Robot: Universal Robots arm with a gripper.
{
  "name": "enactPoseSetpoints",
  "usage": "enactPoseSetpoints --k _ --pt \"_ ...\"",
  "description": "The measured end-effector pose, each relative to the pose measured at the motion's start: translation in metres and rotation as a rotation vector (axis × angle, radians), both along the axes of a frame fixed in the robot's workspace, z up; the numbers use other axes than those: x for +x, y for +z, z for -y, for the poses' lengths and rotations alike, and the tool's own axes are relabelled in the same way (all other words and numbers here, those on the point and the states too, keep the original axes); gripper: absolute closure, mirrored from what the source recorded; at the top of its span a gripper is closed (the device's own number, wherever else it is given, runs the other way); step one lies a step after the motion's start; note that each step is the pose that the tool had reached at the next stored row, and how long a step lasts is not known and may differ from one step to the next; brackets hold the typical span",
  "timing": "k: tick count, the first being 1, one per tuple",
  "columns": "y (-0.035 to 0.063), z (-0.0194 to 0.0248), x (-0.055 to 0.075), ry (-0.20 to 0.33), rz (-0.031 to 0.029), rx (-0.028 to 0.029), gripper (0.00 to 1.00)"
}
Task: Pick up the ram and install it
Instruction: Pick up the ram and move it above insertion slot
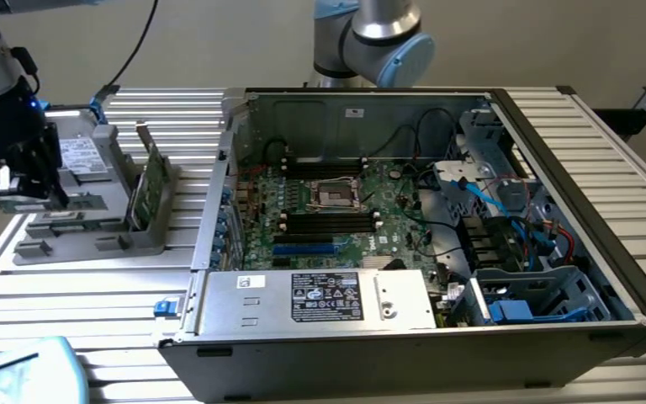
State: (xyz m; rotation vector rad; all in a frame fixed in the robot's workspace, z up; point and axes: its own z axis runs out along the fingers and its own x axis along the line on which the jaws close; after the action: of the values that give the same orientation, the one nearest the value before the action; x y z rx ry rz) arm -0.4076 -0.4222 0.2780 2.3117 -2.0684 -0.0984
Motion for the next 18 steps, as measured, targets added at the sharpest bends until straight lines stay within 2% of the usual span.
enactPoseSetpoints --k 8,18 --pt "0.0176 0.0 0.021 0.0 -0.0252 0.0 0.86" --pt "0.0403 0.0 0.048 0.0 -0.0506 0.0 0.86"
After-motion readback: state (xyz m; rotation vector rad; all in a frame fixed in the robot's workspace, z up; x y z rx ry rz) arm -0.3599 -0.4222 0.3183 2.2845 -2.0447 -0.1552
